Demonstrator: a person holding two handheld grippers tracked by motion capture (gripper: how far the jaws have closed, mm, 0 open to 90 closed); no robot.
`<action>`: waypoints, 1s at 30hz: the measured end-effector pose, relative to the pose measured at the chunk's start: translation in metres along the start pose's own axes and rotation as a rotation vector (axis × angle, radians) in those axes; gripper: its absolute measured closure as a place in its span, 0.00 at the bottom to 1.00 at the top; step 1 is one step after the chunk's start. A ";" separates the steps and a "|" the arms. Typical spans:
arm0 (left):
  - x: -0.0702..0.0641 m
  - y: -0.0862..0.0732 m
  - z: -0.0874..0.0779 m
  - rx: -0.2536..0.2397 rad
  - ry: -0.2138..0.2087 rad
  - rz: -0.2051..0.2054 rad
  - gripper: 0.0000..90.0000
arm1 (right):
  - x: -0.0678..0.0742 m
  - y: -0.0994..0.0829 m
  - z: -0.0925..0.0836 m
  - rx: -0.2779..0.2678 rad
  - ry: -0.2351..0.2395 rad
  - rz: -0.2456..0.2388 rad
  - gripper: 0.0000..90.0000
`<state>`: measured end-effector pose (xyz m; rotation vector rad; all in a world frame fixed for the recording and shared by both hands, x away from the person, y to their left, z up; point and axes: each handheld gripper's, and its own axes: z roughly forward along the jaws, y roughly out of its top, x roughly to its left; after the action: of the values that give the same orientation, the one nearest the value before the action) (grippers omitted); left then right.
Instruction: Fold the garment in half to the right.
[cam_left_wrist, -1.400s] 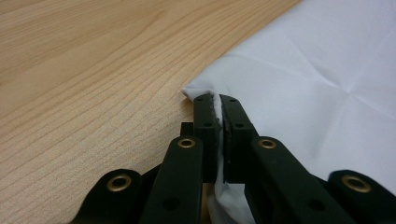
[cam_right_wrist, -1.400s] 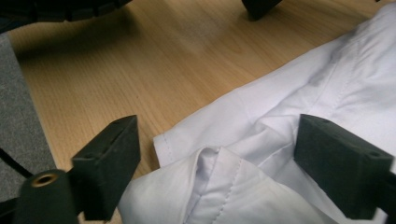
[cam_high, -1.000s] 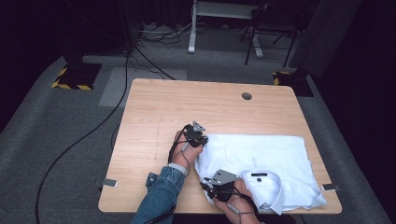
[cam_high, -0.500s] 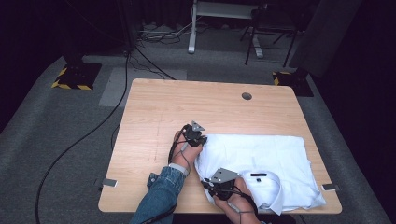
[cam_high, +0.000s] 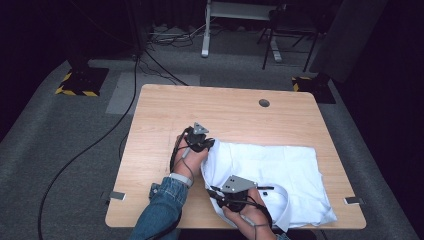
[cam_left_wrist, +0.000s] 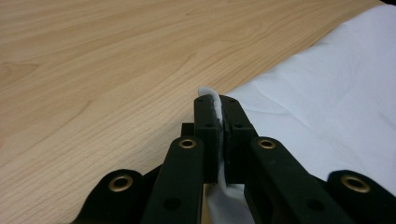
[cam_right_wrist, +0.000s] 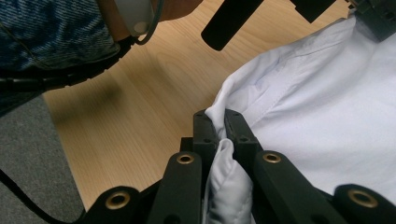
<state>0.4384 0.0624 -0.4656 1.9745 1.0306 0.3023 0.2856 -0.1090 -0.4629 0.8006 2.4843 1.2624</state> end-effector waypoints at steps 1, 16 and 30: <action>0.001 0.002 -0.005 -0.007 0.004 0.002 0.96 | 0.001 0.003 0.000 -0.003 0.006 -0.001 0.94; 0.024 0.014 -0.061 -0.058 0.053 0.011 0.96 | 0.024 0.046 0.017 -0.078 0.083 -0.030 0.94; 0.039 0.030 -0.101 -0.067 0.098 0.022 0.96 | 0.040 0.076 0.027 -0.155 0.134 -0.040 0.94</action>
<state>0.4237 0.1421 -0.3882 1.9277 1.0481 0.4434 0.2926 -0.0320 -0.4171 0.6449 2.4519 1.5189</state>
